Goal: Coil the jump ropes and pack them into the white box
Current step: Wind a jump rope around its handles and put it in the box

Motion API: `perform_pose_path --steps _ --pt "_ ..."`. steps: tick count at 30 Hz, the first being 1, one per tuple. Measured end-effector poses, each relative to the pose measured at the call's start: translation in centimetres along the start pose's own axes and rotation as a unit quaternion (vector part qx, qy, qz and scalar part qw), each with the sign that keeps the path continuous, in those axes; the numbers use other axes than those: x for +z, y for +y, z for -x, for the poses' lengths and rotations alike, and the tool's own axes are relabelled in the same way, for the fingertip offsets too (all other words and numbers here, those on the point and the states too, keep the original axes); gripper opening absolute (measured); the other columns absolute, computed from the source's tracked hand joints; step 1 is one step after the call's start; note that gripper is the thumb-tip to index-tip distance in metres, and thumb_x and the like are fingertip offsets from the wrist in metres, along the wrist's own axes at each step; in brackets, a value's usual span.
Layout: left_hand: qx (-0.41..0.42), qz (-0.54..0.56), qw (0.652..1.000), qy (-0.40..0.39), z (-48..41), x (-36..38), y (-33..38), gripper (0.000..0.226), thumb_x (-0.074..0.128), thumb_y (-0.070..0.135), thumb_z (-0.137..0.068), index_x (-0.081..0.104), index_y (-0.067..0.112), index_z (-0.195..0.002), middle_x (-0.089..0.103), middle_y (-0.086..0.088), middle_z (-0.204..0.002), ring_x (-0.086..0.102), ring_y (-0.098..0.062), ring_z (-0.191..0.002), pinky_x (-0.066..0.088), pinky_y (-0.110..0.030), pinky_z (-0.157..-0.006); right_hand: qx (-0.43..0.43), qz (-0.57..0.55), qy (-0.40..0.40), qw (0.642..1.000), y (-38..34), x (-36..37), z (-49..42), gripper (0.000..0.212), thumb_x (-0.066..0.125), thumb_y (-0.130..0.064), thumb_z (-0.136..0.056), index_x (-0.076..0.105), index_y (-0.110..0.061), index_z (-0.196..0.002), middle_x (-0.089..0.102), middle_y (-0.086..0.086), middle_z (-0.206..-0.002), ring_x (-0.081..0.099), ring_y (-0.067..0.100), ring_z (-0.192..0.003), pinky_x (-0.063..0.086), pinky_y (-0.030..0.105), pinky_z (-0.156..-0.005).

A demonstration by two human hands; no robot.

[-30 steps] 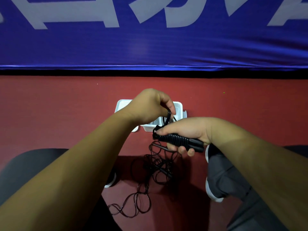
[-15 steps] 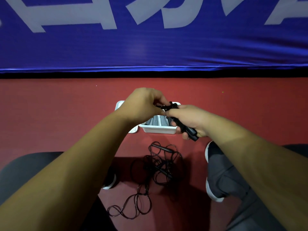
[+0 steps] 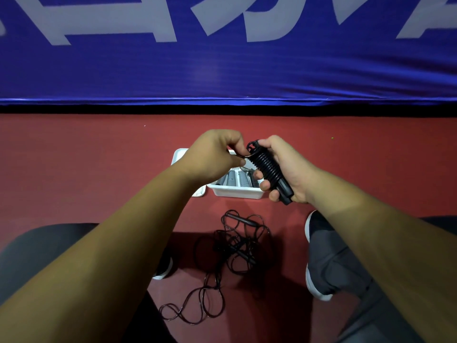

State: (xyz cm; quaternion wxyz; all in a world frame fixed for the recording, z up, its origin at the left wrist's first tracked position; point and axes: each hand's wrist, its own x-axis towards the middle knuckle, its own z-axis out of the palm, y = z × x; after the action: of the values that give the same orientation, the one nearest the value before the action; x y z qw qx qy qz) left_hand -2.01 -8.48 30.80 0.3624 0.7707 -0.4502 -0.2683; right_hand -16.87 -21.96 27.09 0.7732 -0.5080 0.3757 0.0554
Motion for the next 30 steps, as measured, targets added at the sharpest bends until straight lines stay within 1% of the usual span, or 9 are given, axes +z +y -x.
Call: perform_pose_path --steps 5,8,12,15,18,20,25,28,30 --pt "-0.019 0.058 0.998 -0.022 0.1 0.0 -0.4 0.017 0.079 0.001 -0.088 0.073 0.016 -0.087 0.071 0.008 -0.079 0.059 -0.001 -0.067 0.045 -0.013 -0.065 -0.013 -0.006 0.029 0.999 0.1 0.3 -0.1 0.049 0.053 -0.071 -0.098 0.061 -0.025 -0.113 0.057 0.002 -0.075 0.048 0.016 -0.055 0.035 0.022 -0.048" --pt "-0.057 0.089 0.992 -0.074 0.3 -0.5 -0.3 0.006 0.07 0.011 -0.098 0.071 0.015 -0.103 0.079 0.003 -0.092 0.064 -0.005 -0.075 0.049 -0.018 -0.065 -0.038 0.007 0.057 0.998 0.0 0.4 0.0 0.047 0.052 -0.069 -0.102 0.062 -0.026 -0.117 0.059 0.003 -0.077 0.05 0.016 -0.053 0.036 0.022 -0.049" --pt "-0.116 0.092 0.978 -0.147 0.7 -1.3 -1.1 0.015 0.059 0.018 -0.107 0.07 0.01 -0.115 0.08 0.0 -0.098 0.064 -0.009 -0.081 0.052 -0.024 -0.068 -0.069 0.018 0.077 0.994 -0.3 0.7 0.2 0.038 0.054 -0.065 -0.103 0.063 -0.031 -0.118 0.061 0.006 -0.083 0.051 0.018 -0.053 0.037 0.023 -0.051" --pt "-0.142 0.105 0.968 -0.181 0.7 -1.2 -2.0 0.016 0.064 0.016 -0.105 0.075 0.012 -0.115 0.078 -0.001 -0.093 0.07 -0.01 -0.086 0.056 -0.033 -0.077 -0.069 0.034 0.072 0.994 -0.4 0.9 0.5 0.037 0.056 -0.063 -0.102 0.065 -0.029 -0.115 0.063 0.006 -0.082 0.051 0.019 -0.053 0.037 0.024 -0.051" --pt "-0.158 0.119 0.965 -0.171 0.5 -1.3 -2.8 0.013 0.073 0.014 -0.098 0.078 0.015 -0.11 0.08 -0.01 -0.102 0.076 -0.019 -0.1 0.057 -0.047 -0.094 -0.066 0.036 0.057 0.996 -0.6 1.0 0.8 0.044 0.058 -0.063 -0.1 0.064 -0.024 -0.119 0.063 0.007 -0.081 0.05 0.019 -0.054 0.036 0.025 -0.052" --pt "-0.158 0.12 0.968 -0.154 0.4 -1.4 -2.9 0.013 0.077 0.013 -0.094 0.078 0.013 -0.107 0.08 -0.012 -0.103 0.076 -0.026 -0.105 0.056 -0.046 -0.096 -0.066 0.032 0.051 0.996 -0.6 1.0 0.9 0.046 0.059 -0.063 -0.1 0.064 -0.022 -0.121 0.063 0.007 -0.08 0.05 0.019 -0.054 0.036 0.025 -0.052" --pt "-0.142 0.087 0.977 -0.136 0.4 -1.3 -2.6 0.01 0.08 0.013 -0.092 0.08 0.01 -0.102 0.079 -0.006 -0.09 0.074 -0.014 -0.08 0.06 -0.035 -0.078 -0.064 0.023 0.022 0.997 -0.7 0.7 1.1 0.047 0.059 -0.066 -0.099 0.066 -0.021 -0.113 0.062 0.008 -0.08 0.049 0.019 -0.054 0.036 0.024 -0.05" --pt "-0.137 0.054 0.979 -0.139 0.4 -1.1 -2.9 0.009 0.082 0.014 -0.09 0.084 0.016 -0.099 0.079 -0.005 -0.085 0.071 -0.013 -0.075 0.06 -0.036 -0.08 -0.064 0.032 0.005 0.997 -0.6 0.6 1.2 0.06 0.064 -0.074 -0.093 0.066 -0.018 -0.114 0.061 0.007 -0.08 0.05 0.018 -0.055 0.037 0.025 -0.048" --pt "-0.134 0.026 0.98 -0.143 0.3 -1.1 -3.2 0.011 0.084 0.015 -0.088 0.085 0.021 -0.097 0.079 -0.009 -0.085 0.068 -0.017 -0.074 0.061 -0.04 -0.083 -0.073 0.038 -0.004 0.997 -0.6 0.6 1.3 0.058 0.067 -0.073 -0.092 0.065 -0.018 -0.113 0.06 0.006 -0.079 0.048 0.018 -0.055 0.036 0.024 -0.049"
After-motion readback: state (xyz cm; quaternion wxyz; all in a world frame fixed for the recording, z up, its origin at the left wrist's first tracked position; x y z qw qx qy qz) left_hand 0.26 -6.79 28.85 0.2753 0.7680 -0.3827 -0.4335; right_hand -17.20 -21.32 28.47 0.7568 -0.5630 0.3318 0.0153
